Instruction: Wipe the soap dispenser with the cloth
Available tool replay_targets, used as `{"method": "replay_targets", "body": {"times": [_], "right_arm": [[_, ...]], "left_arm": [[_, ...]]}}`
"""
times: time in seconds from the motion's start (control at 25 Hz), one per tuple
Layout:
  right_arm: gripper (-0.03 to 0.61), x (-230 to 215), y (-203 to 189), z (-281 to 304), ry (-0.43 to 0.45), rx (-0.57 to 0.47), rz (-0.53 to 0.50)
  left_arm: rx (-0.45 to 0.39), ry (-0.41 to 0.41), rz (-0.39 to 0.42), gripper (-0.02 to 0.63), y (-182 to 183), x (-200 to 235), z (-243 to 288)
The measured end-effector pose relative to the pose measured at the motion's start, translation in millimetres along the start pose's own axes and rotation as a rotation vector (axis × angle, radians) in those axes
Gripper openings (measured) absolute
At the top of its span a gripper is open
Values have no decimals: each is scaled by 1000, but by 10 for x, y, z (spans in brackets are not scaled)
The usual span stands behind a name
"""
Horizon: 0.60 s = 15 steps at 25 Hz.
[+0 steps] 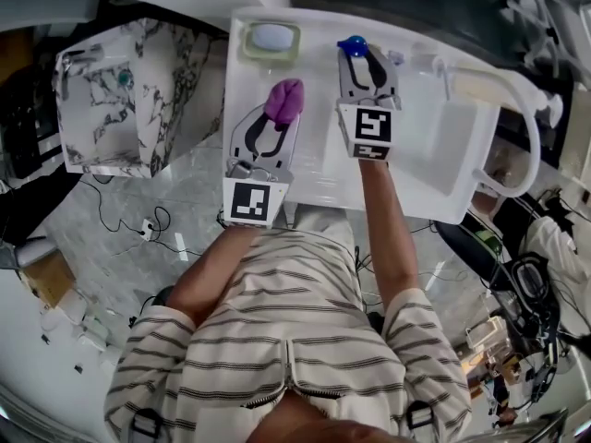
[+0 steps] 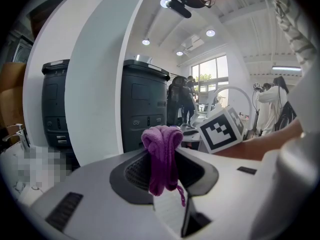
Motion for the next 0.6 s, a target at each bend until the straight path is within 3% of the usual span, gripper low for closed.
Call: {"method": "replay_targets", "body": {"times": [0.6], "right_arm": [[132,77,251,-341,24,-25,52]], "left_arm": [[-22,-40,4,117,127,43,-117]]}}
Point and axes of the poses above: the fingertips, and each gripper's own axes: z forward along the fingers, x to its left, y out of its top, the point moved 10 cm from there along -z, backward along the fingers, and after that the axes turned 5 degrees about y, right-handed, at the moved point
